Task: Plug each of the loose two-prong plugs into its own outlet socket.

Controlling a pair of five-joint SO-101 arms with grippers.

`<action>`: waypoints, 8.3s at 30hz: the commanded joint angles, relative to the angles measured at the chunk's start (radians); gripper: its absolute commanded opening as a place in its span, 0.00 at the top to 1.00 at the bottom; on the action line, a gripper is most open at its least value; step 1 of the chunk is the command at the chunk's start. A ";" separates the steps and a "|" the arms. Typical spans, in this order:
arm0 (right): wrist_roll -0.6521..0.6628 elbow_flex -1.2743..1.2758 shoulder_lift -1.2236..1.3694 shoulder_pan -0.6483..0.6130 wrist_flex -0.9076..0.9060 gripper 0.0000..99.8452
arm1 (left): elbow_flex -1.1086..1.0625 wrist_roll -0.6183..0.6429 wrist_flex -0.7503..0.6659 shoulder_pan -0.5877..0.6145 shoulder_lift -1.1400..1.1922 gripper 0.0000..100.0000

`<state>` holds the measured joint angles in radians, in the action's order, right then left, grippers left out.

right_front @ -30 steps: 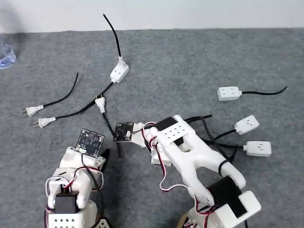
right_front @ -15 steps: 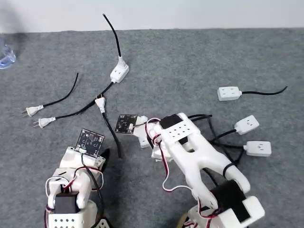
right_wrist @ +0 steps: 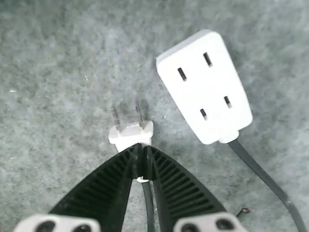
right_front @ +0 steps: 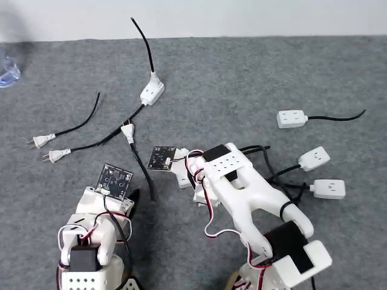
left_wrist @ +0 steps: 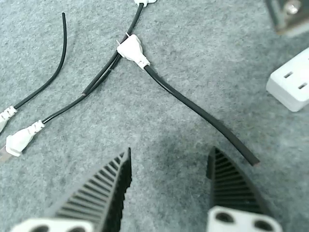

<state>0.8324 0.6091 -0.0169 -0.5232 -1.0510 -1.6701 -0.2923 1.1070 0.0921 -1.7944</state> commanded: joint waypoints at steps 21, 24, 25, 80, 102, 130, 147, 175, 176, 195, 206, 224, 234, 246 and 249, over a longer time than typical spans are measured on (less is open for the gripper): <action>-0.002 0.020 0.002 -0.157 -0.084 0.85 | 0.007 -0.008 -0.028 -0.008 -0.011 0.76; 0.025 0.020 0.002 -0.156 -0.104 0.85 | 0.007 -0.008 -0.028 -0.008 -0.011 0.76; 0.028 0.020 0.002 -0.154 -0.105 0.85 | 0.007 -0.008 -0.028 -0.008 -0.011 0.76; -0.361 -0.706 -0.189 -0.073 -0.736 0.99 | 0.134 0.281 -0.206 -0.204 -0.009 0.76; -0.358 -0.703 -0.101 -0.309 -0.598 0.99 | 0.232 0.402 -0.189 -0.236 -0.029 0.76; -0.367 -0.756 -0.300 -0.354 -0.593 0.99 | 0.136 0.341 -0.256 -0.198 -0.028 0.76; -0.404 -0.761 -0.300 -0.295 -0.535 0.99 | 0.079 0.302 -0.262 -0.288 -0.028 0.76; -0.586 -1.165 0.437 0.039 -0.616 0.99 | -0.010 -0.048 -0.133 0.203 -0.028 0.76; -0.615 -1.217 0.479 0.036 -0.648 0.99 | -0.010 -0.048 -0.133 0.201 -0.028 0.76; -0.913 -1.240 0.591 -0.053 -0.748 0.99 | -0.010 -0.048 -0.135 0.201 -0.028 0.76; -0.919 -1.155 0.545 -0.104 -0.714 0.99 | -0.012 -0.049 -0.133 0.175 -0.028 0.76; -0.882 -1.158 0.593 -0.067 -0.630 0.99 | -0.012 -0.049 -0.132 0.175 -0.028 0.76; -0.885 -1.155 0.595 -0.070 -0.633 0.99 | -0.012 -0.049 -0.130 0.178 -0.028 0.76; -0.885 -1.097 0.593 -0.056 -0.593 0.99 | -0.012 -0.049 -0.130 0.180 -0.028 0.76; -0.882 -1.097 0.595 -0.050 -0.581 0.99 | -0.012 -0.049 -0.130 0.180 -0.028 0.76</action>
<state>-0.0606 -0.4879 0.5861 -0.6015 -1.6540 -1.6870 -0.3307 0.9735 0.2731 -1.8052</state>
